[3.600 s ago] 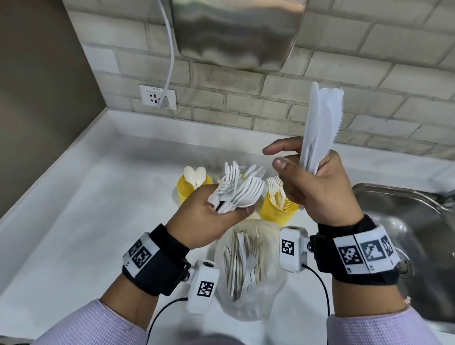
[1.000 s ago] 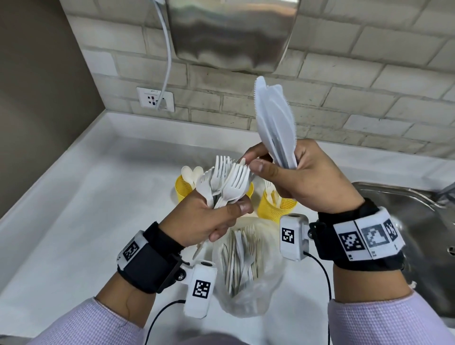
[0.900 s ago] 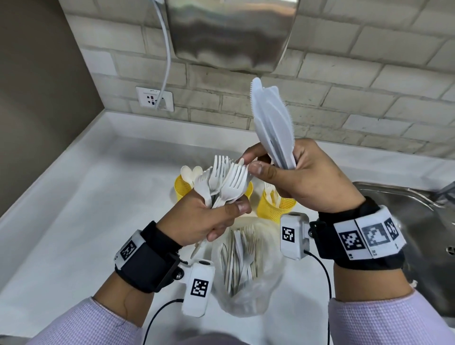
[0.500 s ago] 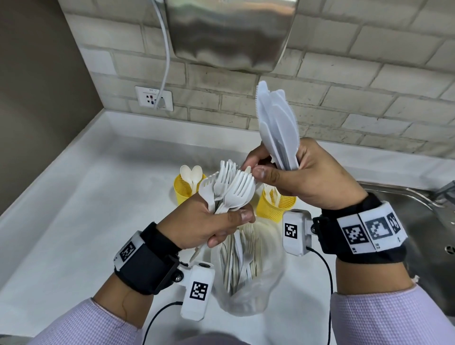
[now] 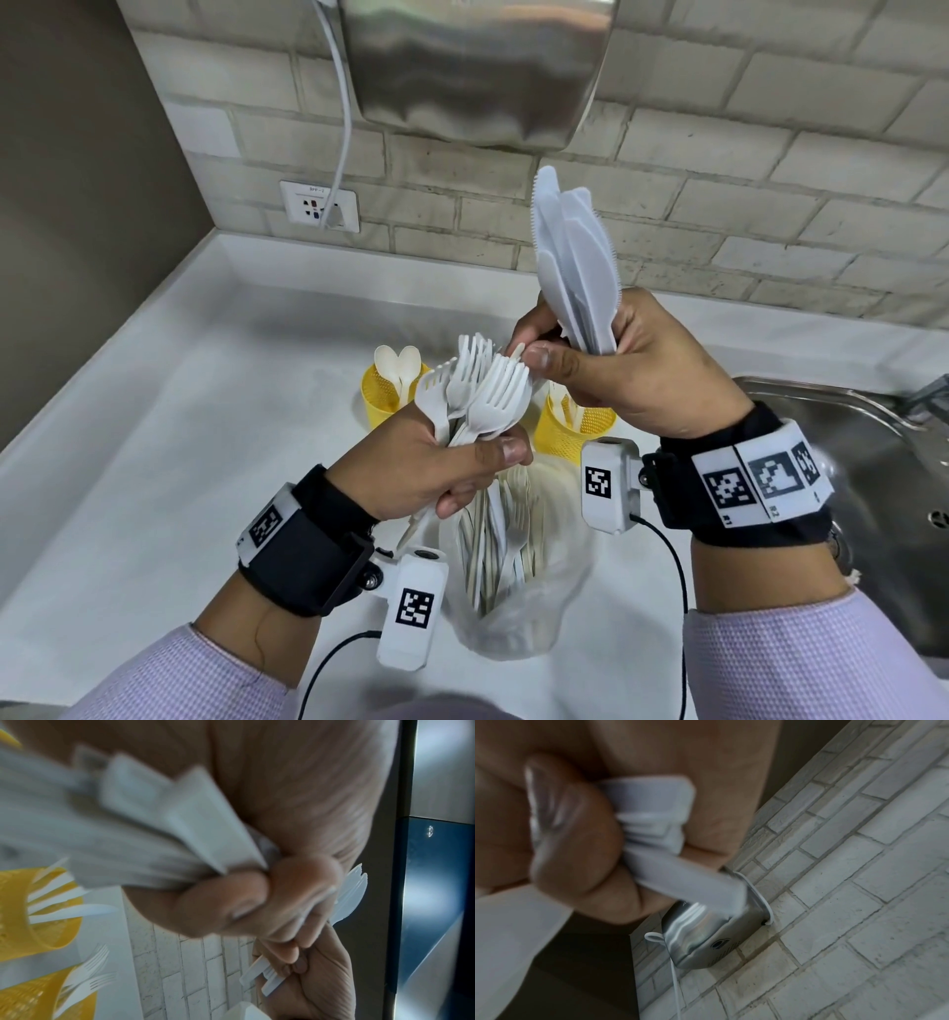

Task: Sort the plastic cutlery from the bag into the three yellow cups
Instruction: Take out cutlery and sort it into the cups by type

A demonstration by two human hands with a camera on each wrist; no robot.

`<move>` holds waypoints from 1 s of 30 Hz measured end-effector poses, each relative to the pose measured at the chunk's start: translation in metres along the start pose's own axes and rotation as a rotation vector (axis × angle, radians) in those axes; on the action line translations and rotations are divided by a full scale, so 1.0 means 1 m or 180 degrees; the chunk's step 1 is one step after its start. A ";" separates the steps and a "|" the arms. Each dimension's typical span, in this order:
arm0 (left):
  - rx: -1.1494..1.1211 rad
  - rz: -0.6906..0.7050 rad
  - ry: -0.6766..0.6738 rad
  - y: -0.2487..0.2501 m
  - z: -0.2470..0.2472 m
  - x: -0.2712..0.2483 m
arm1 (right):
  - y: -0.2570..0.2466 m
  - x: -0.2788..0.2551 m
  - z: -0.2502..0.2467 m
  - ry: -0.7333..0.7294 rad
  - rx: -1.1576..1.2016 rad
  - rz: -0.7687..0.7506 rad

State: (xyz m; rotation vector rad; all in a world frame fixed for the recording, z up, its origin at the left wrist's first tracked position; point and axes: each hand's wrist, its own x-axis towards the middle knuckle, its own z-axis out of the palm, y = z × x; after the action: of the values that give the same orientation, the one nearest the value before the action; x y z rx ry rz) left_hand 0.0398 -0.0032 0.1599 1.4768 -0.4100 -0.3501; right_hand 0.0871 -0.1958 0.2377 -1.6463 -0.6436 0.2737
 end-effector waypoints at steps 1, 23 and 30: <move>0.0026 0.0005 0.0006 0.000 0.000 0.000 | 0.001 0.000 -0.001 0.0020 -0.0042 -0.0038; 0.0049 0.0014 0.0234 -0.006 -0.001 0.003 | 0.016 0.008 0.009 0.1257 0.0709 -0.0605; 0.0119 -0.0074 0.0305 -0.002 0.000 0.001 | 0.027 -0.004 0.020 0.0992 0.0800 -0.0176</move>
State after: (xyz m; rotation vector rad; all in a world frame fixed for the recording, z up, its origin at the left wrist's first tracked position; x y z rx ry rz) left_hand 0.0407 -0.0039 0.1584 1.5296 -0.3244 -0.2902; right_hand 0.0805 -0.1829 0.2072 -1.3895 -0.3997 0.0518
